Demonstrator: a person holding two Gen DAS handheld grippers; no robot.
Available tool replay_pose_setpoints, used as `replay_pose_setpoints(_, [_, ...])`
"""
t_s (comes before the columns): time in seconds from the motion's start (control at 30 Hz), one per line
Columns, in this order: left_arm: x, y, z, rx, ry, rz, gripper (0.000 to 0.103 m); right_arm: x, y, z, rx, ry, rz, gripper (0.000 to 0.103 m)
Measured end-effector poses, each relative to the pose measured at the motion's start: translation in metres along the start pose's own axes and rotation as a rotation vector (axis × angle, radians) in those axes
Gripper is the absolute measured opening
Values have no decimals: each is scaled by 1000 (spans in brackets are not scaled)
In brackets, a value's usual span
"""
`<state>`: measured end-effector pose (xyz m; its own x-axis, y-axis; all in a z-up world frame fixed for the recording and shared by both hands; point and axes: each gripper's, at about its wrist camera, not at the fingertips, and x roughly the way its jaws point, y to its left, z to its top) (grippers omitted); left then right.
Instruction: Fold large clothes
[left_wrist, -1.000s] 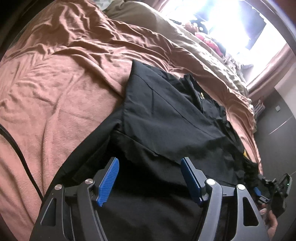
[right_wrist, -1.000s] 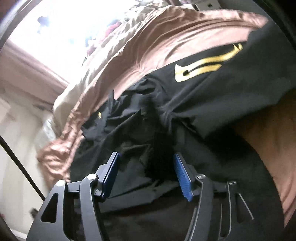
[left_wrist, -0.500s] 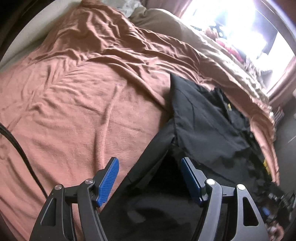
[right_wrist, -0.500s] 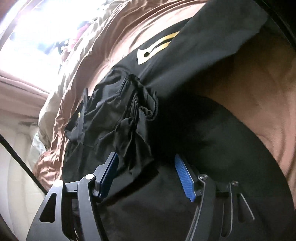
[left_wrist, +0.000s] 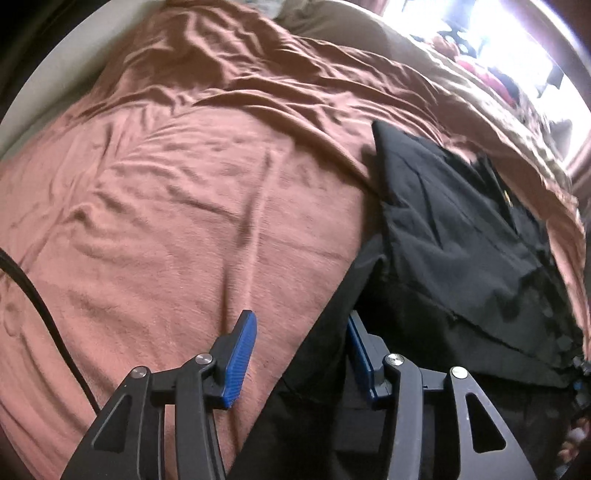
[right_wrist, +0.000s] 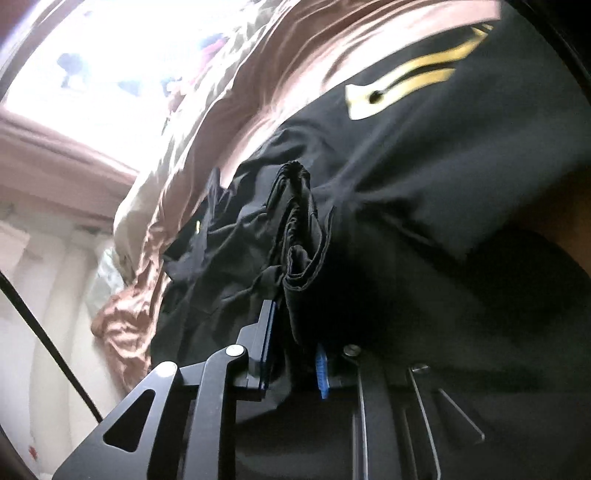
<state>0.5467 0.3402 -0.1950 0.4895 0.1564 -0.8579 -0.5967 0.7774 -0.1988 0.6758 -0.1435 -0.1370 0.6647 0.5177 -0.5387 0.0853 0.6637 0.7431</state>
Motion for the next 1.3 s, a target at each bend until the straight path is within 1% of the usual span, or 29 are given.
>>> replay_pose_setpoints(0.07, [-3,-1,0,-7,-10,-4,51,8,-1,1,3,5,-56,16])
replay_pose_setpoints(0.13, [-7,-6,1,6,-25,1,51,7,-6,1,31,15,-45,17])
replay_pose_setpoints(0.2, [-14,-8,2,7,-44,-4,51,-2,-12,2,61,22,-32,24])
replay_pose_setpoints(0.23, [-19,-9,2,2,-59,-7,51,-5,-10,4,68,10,-25,31])
replay_pose_setpoints(0.27, [-24,-11,3,0,-73,-14,51,-18,-9,4,71,-18,-13,39])
replay_pose_setpoints(0.33, [-36,-13,4,0,-110,-44,51,-36,-11,3,74,-63,-2,49])
replay_pose_setpoints(0.37, [-41,-16,4,2,-121,-59,51,-46,-12,0,73,-93,-1,49])
replay_pose_setpoints(0.4, [-45,-19,4,4,-128,-84,51,-56,-14,-3,70,-124,-8,49])
replay_pose_setpoints(0.47, [-48,-25,3,4,-124,-128,51,-60,-15,-7,72,-158,-36,49])
replay_pose_setpoints(0.5, [-49,-30,2,8,-116,-151,51,-56,-14,-9,74,-148,-45,49])
replay_pose_setpoints(0.57, [-49,-39,1,27,-113,-159,51,-42,-11,-14,67,-102,-36,49])
replay_pose_setpoints(0.6, [-49,-46,0,51,-111,-161,51,-36,-9,-16,54,-86,-36,46])
replay_pose_setpoints(0.63, [-48,-50,-1,65,-108,-163,51,-33,-7,-16,39,-76,-43,36])
replay_pose_setpoints(0.7, [-47,-57,-3,91,-101,-172,51,-23,-5,-15,8,-65,-77,30])
replay_pose_setpoints(0.77, [-43,-63,-4,107,-88,-172,51,-11,-4,-8,-8,-72,-113,20])
replay_pose_setpoints(0.83, [-41,-67,-7,110,-81,-179,51,-4,-9,1,3,-53,-140,19])
replay_pose_setpoints(0.87, [-40,-68,-8,113,-79,-181,51,-2,-14,1,17,-46,-126,19])
replay_pose_setpoints(0.93, [-41,-71,-9,120,-80,-180,51,2,-11,2,32,-39,-115,19])
replay_pose_setpoints(1.0, [-43,-73,-12,121,-83,-183,51,-10,-8,5,37,-49,-113,20])
replay_pose_setpoints(1.1, [-48,-80,-15,132,-96,-194,51,-43,-13,4,42,-77,-83,21])
replay_pose_setpoints(1.13, [-50,-82,-16,136,-99,-198,51,-52,-15,3,44,-87,-86,27])
replay_pose_setpoints(1.17, [-51,-84,-16,139,-102,-202,51,-64,-17,2,46,-112,-88,42])
replay_pose_setpoints(1.2, [-53,-86,-18,143,-105,-209,51,-79,-20,0,48,-151,-92,54])
replay_pose_setpoints(1.23, [-54,-89,-18,145,-106,-213,51,-93,-24,-2,53,-189,-102,73])
replay_pose_setpoints(1.27, [-55,-90,-19,144,-106,-216,51,-105,-28,-6,60,-228,-114,77])
replay_pose_setpoints(1.3, [-56,-92,-20,141,-105,-221,51,-113,-32,-9,69,-254,-123,77])
